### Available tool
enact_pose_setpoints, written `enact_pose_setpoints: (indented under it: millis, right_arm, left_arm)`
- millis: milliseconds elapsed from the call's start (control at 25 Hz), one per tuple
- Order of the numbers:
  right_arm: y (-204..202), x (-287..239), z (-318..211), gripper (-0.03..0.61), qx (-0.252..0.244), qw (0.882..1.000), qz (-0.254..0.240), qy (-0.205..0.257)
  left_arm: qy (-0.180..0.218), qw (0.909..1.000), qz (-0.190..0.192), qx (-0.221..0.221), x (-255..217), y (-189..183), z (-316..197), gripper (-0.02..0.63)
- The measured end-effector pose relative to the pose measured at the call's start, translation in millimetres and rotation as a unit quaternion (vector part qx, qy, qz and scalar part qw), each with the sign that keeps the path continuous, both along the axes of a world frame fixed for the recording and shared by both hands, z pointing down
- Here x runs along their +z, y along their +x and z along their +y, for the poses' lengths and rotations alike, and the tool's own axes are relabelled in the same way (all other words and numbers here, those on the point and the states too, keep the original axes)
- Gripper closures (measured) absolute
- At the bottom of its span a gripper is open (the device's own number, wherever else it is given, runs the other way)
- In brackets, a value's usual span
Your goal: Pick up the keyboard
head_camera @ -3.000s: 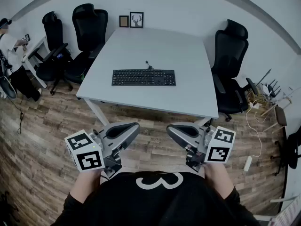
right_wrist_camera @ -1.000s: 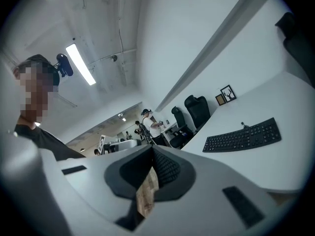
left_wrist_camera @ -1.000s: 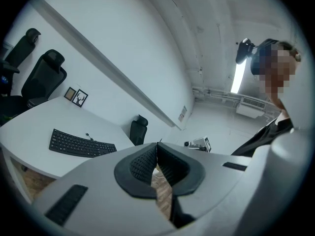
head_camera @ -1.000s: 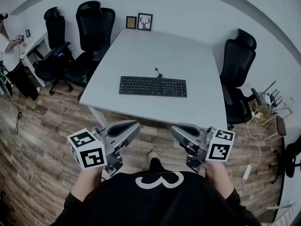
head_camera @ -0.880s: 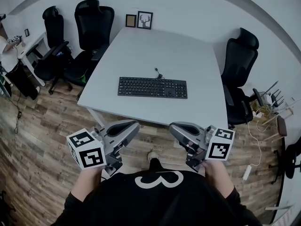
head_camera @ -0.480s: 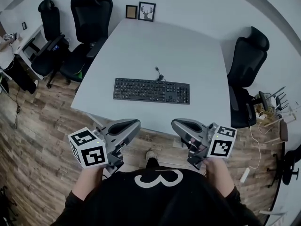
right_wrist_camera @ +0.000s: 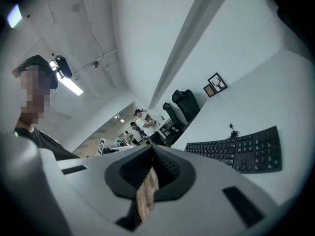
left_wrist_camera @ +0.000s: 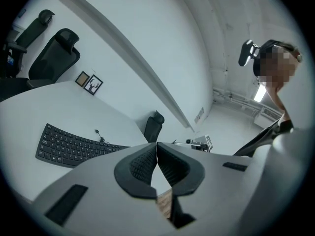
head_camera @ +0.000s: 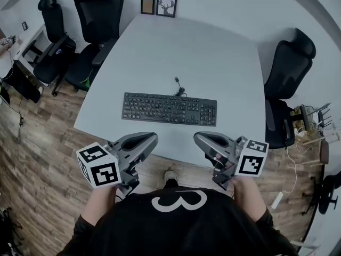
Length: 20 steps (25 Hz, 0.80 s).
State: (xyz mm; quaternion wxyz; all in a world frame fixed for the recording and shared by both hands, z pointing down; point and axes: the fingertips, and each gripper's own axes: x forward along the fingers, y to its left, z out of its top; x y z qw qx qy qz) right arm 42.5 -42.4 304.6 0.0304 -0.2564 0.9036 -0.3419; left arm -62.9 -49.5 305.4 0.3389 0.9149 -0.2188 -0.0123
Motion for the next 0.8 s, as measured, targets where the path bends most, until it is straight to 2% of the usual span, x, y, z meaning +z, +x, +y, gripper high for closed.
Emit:
enact_pose_setpoints:
  millis: [440,800]
  right_arm:
    - [26.7,28.7,-52.9,0.570,0.000,1.000,-0.004,-0.030]
    - [60.7,58.7,-76.4,0.569,0.008,0.998,-0.016,-0.060]
  left_arm:
    - [-0.041,0.9991,-0.008,-0.011,27.1,22.7,-50.7,0.600]
    - [-0.040,0.9983,-0.042,-0.001,57.9,38.0,-74.4,0.600]
